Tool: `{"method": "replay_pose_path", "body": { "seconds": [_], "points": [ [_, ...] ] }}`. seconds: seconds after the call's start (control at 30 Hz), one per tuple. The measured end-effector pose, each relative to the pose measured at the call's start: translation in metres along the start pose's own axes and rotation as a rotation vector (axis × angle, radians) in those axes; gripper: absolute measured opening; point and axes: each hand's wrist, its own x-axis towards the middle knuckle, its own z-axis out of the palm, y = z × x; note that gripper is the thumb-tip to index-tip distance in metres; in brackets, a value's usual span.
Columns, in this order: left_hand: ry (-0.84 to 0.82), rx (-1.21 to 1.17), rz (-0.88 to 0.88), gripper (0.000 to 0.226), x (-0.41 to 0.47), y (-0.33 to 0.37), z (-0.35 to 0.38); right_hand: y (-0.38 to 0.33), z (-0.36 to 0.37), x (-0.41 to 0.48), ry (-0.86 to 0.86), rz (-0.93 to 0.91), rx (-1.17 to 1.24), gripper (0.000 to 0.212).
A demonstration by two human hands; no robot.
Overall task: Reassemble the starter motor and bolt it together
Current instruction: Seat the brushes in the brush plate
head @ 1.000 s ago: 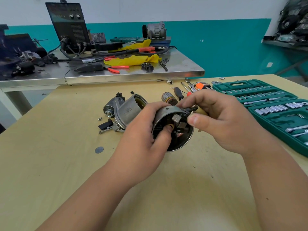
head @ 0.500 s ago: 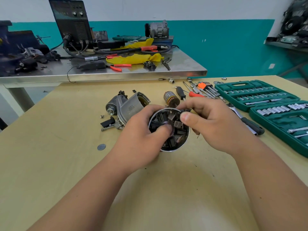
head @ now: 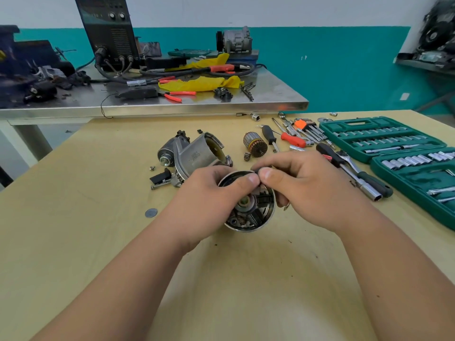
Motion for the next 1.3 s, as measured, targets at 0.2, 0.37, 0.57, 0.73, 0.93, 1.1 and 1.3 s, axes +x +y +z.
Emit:
{"method": "replay_pose_path", "body": {
  "seconds": [0.2,0.37,0.57,0.73,0.93,1.1,1.3],
  "points": [
    [0.007,0.013,0.016,0.019,0.001,0.000,0.002,0.002,0.000,0.002,0.029,0.080,0.095,0.015],
    [0.063,0.040,0.070,0.014,0.001,0.000,0.003,0.000,0.001,0.001,0.032,0.056,0.058,0.015],
    [-0.022,0.039,0.035,0.019,0.002,-0.002,0.003,0.003,-0.001,0.002,0.026,0.072,0.024,0.016],
    [-0.023,0.030,0.064,0.010,0.002,-0.003,0.003,0.004,-0.002,0.003,0.022,0.084,0.052,0.015],
    [0.034,0.027,0.116,0.007,0.002,-0.003,0.004,0.001,-0.003,0.001,-0.011,0.061,0.028,0.019],
    [-0.081,-0.069,0.042,0.017,-0.002,0.003,0.002,0.000,-0.003,-0.001,-0.002,0.035,-0.071,0.016],
    [-0.114,-0.109,0.005,0.015,-0.003,0.006,0.003,-0.002,-0.003,-0.002,0.038,0.013,-0.171,0.019]
  ]
}}
